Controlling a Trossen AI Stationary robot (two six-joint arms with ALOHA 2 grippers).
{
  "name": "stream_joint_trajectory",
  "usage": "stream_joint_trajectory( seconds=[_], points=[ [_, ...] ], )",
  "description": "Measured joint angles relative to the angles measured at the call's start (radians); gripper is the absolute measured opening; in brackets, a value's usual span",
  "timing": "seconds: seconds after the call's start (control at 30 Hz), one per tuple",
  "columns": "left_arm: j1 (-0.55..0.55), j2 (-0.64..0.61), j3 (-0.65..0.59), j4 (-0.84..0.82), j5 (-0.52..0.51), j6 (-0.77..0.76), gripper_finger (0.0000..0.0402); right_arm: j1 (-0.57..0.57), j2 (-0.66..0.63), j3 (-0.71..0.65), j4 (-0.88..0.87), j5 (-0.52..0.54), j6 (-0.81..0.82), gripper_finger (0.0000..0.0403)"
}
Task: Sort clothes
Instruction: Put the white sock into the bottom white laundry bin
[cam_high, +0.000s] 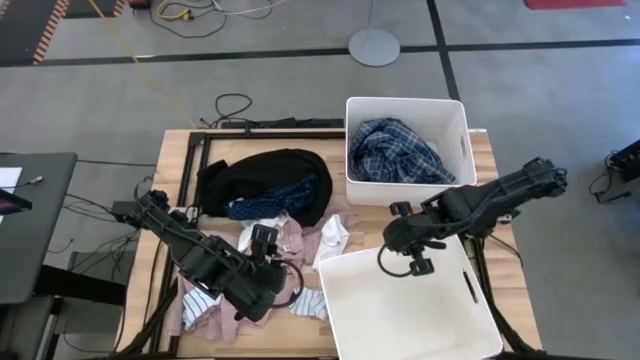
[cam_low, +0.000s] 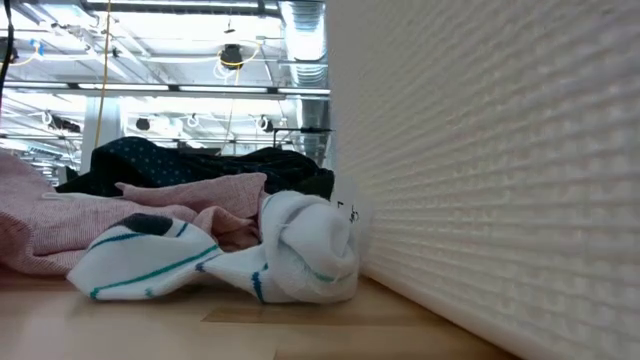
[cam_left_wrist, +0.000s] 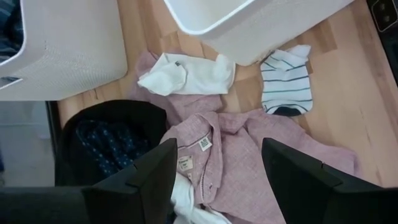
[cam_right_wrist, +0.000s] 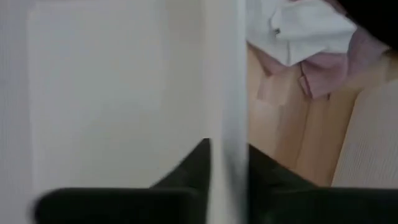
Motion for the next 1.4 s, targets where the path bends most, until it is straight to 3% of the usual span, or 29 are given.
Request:
stream_joint_trajectory(
  seconds=[0.07, 0.37, 0.57, 0.7, 0.93, 1.1, 1.2, 1.4],
  points=[
    [0.0, 0.0, 0.0, 0.0, -0.001, 0.004, 0.0228, 0.002, -0.013, 0.0, -0.027, -0.017, -0.004, 0.0017],
    [0.0, 0.0, 0.0, 0.0, -0.009, 0.019, 0.0228, -0.073, -0.089, -0.001, -0.12, 0.062, 0.035, 0.0006],
    [0.0, 0.0, 0.0, 0.0, -0.009, 0.003, 0.0228, -0.16, -0.095, -0.001, -0.206, 0.008, 0.051, 0.0011],
    [-0.014, 0.0, 0.0, 0.0, -0.009, -0.015, 0.0228, -0.178, -0.095, -0.001, -0.204, -0.002, 0.06, 0.0046],
    [-0.034, 0.0, 0.0, 0.0, -0.054, -0.024, 0.0228, -0.176, -0.111, 0.029, -0.189, -0.003, 0.097, 0.0165],
    [-0.041, 0.0, -0.011, 0.002, -0.07, -0.042, 0.0228, -0.176, -0.13, 0.098, -0.075, -0.002, 0.097, 0.0236],
    [-0.043, -0.006, -0.089, 0.0, -0.075, -0.073, 0.0228, -0.179, -0.121, 0.137, 0.056, 0.015, 0.057, 0.0248],
    [-0.077, -0.081, -0.36, 0.078, -0.112, -0.167, 0.0228, -0.244, 0.001, 0.252, 0.227, 0.014, -0.075, 0.0242]
  ],
)
